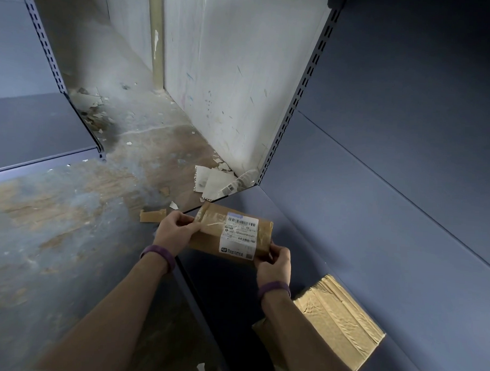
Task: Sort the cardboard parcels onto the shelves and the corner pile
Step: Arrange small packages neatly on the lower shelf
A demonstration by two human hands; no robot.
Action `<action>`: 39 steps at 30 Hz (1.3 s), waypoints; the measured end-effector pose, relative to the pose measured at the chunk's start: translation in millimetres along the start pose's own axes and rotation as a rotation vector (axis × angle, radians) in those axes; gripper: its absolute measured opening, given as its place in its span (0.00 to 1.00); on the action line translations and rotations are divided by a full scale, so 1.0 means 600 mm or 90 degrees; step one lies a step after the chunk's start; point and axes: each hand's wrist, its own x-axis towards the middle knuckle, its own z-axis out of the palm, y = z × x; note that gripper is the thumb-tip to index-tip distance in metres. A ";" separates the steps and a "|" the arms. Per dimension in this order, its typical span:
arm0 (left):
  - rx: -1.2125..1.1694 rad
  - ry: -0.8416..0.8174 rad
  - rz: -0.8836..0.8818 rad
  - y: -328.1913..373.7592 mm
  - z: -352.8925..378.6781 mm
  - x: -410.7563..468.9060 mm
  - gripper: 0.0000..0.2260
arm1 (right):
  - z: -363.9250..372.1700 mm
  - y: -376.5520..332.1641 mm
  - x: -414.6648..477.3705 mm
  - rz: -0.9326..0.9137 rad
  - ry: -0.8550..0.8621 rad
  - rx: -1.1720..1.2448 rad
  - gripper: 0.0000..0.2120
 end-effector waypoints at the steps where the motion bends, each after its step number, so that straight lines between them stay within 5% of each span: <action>1: -0.003 0.005 0.014 0.002 0.001 -0.002 0.04 | 0.000 0.000 0.000 -0.009 0.000 -0.004 0.14; 5: -0.034 0.007 0.015 0.009 0.003 -0.004 0.07 | 0.000 -0.006 0.002 -0.033 0.009 0.016 0.10; 10: -0.091 0.017 -0.082 0.015 0.009 0.008 0.14 | 0.004 -0.015 0.004 -0.009 0.005 0.051 0.22; 18: -0.088 -0.106 -0.146 0.004 0.009 -0.002 0.11 | 0.004 -0.009 0.010 0.068 -0.004 0.082 0.22; 24: 0.125 -0.202 -0.159 -0.033 0.012 0.004 0.02 | 0.016 0.014 0.021 0.016 -0.003 -0.049 0.19; 31: 0.154 -0.163 -0.159 -0.060 0.024 0.009 0.07 | 0.022 0.020 0.022 -0.004 -0.016 -0.097 0.27; 39: 0.175 -0.139 -0.225 -0.091 0.035 0.016 0.15 | 0.023 0.026 0.040 -0.013 -0.171 -0.288 0.29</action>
